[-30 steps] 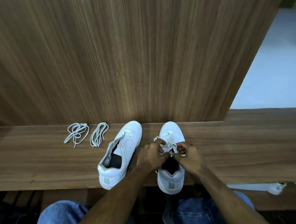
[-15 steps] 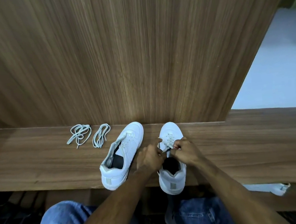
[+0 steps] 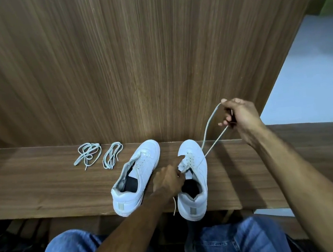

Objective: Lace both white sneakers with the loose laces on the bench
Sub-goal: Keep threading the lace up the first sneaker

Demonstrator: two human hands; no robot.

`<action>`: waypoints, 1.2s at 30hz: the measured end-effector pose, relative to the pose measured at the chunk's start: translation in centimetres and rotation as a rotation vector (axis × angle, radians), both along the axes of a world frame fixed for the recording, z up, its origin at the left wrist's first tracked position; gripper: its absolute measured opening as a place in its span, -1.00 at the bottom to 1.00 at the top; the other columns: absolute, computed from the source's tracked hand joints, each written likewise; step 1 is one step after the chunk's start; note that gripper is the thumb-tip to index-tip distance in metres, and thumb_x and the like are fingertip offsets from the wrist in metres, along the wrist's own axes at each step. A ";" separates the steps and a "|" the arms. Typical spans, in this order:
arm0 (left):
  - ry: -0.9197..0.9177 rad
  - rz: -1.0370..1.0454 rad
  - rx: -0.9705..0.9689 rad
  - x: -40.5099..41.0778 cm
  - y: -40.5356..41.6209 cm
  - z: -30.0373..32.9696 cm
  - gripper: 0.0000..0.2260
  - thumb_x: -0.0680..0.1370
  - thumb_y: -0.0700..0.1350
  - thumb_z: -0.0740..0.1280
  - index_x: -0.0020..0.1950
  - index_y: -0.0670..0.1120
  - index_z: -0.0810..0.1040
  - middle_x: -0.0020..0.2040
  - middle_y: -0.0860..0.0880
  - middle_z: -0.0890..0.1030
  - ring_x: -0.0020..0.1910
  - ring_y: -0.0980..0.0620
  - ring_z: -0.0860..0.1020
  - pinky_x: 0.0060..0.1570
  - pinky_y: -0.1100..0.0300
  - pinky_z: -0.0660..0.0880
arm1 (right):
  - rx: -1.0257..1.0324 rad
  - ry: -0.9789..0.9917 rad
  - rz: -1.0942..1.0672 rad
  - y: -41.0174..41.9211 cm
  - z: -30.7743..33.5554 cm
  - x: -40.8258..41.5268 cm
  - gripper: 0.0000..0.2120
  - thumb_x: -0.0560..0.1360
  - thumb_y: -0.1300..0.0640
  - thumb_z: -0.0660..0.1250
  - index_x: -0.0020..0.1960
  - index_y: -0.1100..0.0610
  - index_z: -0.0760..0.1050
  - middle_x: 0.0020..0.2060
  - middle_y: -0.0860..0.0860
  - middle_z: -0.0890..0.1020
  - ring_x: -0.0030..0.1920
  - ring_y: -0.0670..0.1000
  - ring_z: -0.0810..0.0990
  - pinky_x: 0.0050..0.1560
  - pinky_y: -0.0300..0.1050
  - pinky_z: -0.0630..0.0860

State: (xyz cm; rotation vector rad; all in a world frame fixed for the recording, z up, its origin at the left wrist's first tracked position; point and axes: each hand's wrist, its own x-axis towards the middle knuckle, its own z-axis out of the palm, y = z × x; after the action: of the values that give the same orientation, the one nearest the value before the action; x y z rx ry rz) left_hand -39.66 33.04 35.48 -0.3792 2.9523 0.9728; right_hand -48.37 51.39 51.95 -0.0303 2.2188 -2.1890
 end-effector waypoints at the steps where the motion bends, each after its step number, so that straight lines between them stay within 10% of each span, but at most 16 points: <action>1: 0.004 -0.043 -0.031 0.1 0.1 0.1 -0.61 0.51 0.09 0.24 0.34 0.19 0.40 0.01 -0.03 0.66 0.02 -0.12 0.61 0.02 0.01 0.55 | 0.119 0.028 -0.035 0.2 -0.9 -0.4 -0.80 0.52 0.16 0.33 -0.28 0.09 0.47 -0.49 0.05 0.47 -0.46 0.02 0.45 -0.29 -0.09 0.49; 3: 0.004 -0.103 -0.080 0.1 0.2 0.5 -0.58 0.54 0.03 0.24 0.39 0.28 0.32 0.07 -0.04 0.65 0.06 -0.13 0.60 0.06 0.00 0.53 | 0.580 0.035 -0.038 0.8 -3.0 -1.1 -0.91 0.51 0.11 0.33 -0.03 0.07 0.58 -0.13 0.13 0.63 -0.12 0.13 0.62 -0.03 0.01 0.56; 5: -0.011 -0.070 -0.040 -0.1 0.1 0.6 -0.65 0.50 0.03 0.27 0.30 0.20 0.44 0.05 -0.03 0.65 0.06 -0.12 0.60 0.07 0.00 0.54 | 1.006 -0.022 0.003 0.9 -5.6 -0.1 -0.62 0.52 0.04 0.30 0.30 0.13 0.43 0.24 0.16 0.47 0.21 0.24 0.51 0.21 0.08 0.47; 7: -0.029 -0.018 0.068 -0.2 -0.1 0.6 -0.77 0.44 0.04 0.33 0.09 0.11 0.55 -0.04 -0.01 0.67 0.00 -0.07 0.61 0.03 0.01 0.55 | 1.133 -0.003 -0.002 0.3 -7.8 2.2 -0.59 0.52 -0.01 0.28 0.30 0.13 0.39 0.27 0.13 0.41 0.23 0.24 0.49 0.14 0.07 0.45; 10: -0.031 -0.001 0.156 -0.4 -0.6 0.6 -0.85 0.36 0.07 0.42 -0.10 0.13 0.56 -0.17 0.01 0.67 -0.10 -0.03 0.62 -0.04 0.05 0.56 | 1.143 0.008 0.093 -1.5 -10.9 5.2 -0.73 0.46 -0.15 0.29 0.02 0.01 0.55 0.00 0.02 0.64 0.10 0.12 0.58 0.03 -0.05 0.48; 18: 0.074 -0.143 -0.084 -0.2 0.1 1.2 -0.53 0.45 0.01 0.30 0.36 0.25 0.38 0.10 0.01 0.66 0.09 -0.07 0.59 0.10 0.03 0.50 | 1.080 0.003 0.059 -3.3 -14.8 7.1 -0.78 0.49 -0.08 0.26 -0.01 0.03 0.55 -0.03 0.11 0.66 0.05 0.22 0.59 -0.04 -0.05 0.47; 25: 0.110 -0.008 0.100 -0.1 -0.5 -0.4 -0.58 0.41 -0.10 0.28 0.22 0.24 0.51 -0.10 -0.03 0.69 -0.09 -0.07 0.63 -0.02 0.01 0.56 | 0.571 -0.223 -0.020 -1.9 -16.5 6.0 -0.81 0.40 0.07 0.38 -0.39 0.04 0.60 -0.40 0.03 0.65 -0.27 0.06 0.60 -0.07 0.07 0.58; 31: 0.059 -0.229 -0.306 -0.4 1.5 1.2 -0.58 0.53 -0.11 0.18 0.36 0.21 0.36 0.24 -0.06 0.53 0.05 -0.25 0.57 -0.03 -0.03 0.49 | 0.672 -0.136 0.009 -2.2 -16.9 6.7 -0.74 0.48 0.05 0.32 -0.38 0.05 0.50 -0.36 0.06 0.61 -0.19 0.16 0.62 -0.19 -0.08 0.47; 36: 0.042 -0.329 -0.557 -0.9 3.3 2.7 -0.78 0.62 -0.02 0.12 0.23 -0.03 0.38 0.14 -0.15 0.54 0.03 -0.29 0.57 -0.20 0.03 0.35 | 0.732 -0.125 -0.008 -2.3 -16.9 6.7 -0.79 0.48 0.03 0.28 -0.21 0.14 0.58 -0.23 0.14 0.66 -0.15 0.17 0.62 -0.23 -0.11 0.43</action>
State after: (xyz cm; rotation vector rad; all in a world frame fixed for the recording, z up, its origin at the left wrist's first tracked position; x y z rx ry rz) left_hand -40.54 36.30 38.16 0.1336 3.1313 0.1194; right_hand -41.70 49.05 35.03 0.1243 2.7732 -1.2152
